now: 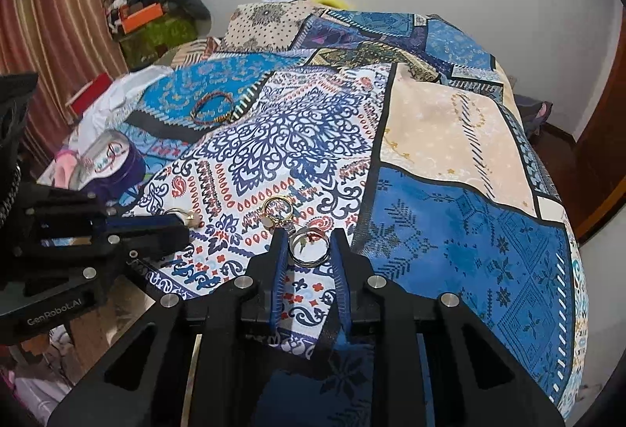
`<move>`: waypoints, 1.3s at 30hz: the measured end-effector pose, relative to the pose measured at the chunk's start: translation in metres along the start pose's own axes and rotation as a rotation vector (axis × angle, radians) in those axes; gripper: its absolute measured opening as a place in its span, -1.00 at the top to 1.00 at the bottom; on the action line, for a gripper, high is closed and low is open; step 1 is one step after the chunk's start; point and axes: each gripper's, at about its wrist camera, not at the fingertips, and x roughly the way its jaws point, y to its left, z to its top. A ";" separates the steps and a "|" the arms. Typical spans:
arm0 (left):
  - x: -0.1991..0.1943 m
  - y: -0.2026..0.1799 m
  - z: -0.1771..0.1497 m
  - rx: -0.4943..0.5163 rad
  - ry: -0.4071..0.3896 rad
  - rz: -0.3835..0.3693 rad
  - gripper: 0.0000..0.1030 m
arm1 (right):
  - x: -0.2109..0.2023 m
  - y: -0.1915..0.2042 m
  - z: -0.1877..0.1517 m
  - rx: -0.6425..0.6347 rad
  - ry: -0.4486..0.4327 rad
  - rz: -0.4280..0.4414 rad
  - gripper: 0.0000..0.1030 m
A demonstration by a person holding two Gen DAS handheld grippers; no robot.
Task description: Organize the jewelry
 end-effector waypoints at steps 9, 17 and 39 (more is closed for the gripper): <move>-0.013 -0.003 -0.007 -0.002 0.005 -0.010 0.95 | -0.021 -0.002 -0.002 0.023 -0.044 0.007 0.62; -0.021 0.007 -0.011 -0.035 0.018 0.009 0.54 | -0.031 -0.002 -0.001 0.039 -0.074 0.021 0.62; 0.008 0.006 0.004 -0.021 0.030 0.020 0.46 | -0.047 -0.007 -0.012 0.031 -0.080 0.042 0.61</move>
